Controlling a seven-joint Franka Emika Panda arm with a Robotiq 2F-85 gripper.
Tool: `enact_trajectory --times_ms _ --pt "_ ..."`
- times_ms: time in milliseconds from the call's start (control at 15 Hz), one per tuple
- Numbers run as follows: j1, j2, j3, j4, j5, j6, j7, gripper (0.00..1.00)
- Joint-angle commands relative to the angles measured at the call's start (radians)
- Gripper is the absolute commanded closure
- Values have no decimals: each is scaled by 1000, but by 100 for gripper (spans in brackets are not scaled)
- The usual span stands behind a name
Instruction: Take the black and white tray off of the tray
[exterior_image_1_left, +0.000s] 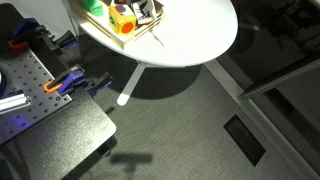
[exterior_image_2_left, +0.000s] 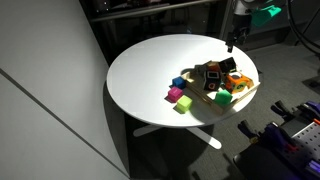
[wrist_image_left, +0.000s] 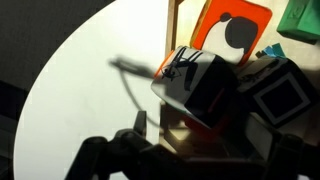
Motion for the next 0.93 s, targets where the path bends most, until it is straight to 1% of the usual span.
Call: enact_trajectory --times_ms 0,467,867 --pt "-8 15 6 -8 20 45 25 0" --pt "29 61 -5 -14 -23 87 145 0" --pt "72 82 -19 -37 -67 117 299 0"
